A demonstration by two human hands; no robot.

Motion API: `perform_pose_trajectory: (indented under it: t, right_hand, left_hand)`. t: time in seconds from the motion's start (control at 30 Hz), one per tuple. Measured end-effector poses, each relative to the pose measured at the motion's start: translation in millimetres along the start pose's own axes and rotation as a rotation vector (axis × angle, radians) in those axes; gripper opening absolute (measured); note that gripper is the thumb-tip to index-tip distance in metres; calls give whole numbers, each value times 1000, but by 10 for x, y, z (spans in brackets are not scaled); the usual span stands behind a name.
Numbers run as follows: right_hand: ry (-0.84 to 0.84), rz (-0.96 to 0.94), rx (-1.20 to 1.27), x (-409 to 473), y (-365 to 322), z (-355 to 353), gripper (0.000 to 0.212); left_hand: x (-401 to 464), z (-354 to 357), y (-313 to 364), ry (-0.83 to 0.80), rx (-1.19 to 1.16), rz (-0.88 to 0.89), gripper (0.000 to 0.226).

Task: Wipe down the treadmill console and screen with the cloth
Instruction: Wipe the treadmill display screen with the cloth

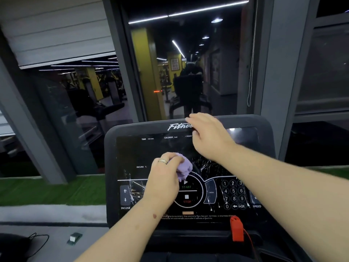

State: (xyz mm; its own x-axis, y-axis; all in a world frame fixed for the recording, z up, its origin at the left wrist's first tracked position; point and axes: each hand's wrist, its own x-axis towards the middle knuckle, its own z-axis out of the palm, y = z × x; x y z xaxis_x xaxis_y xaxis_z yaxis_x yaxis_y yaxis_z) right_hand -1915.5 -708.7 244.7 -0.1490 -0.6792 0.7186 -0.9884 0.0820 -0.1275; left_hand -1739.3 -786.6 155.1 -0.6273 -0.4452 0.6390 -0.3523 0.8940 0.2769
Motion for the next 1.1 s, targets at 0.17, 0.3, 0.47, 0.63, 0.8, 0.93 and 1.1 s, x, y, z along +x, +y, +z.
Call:
perform_pose_trajectory:
  t: [0.17,0.3,0.47,0.63,0.8,0.93,1.1]
  right_hand:
    - [-170,9,227,-663,-418,284,56]
    - [-264,274,511,-686,-588,313,75]
    - [-300,513,844,-636,-592,222,63]
    - [-279,496,956,-644,-605,134,34]
    - [-411,449,916,-670,-612,39,54]
    - [-378,466,791,-691,-605,-66,62]
    - [-266,383,149,-760,-341,-62,74]
  left_hand:
    - [-16,-239,28,34,-271,-52,38]
    - [-57,-369,47,39,-326,-108,37]
    - [-119,-439,18,94,-393,-120,34]
    - [-127,-396,-60,-17,-466,-87,59]
    - [-87,-405,-1,-90,-464,-128,61]
    - [-45,-406,-32,-143,-406,-81,67]
    - [74,-422,-133,-112,-220,-35,69]
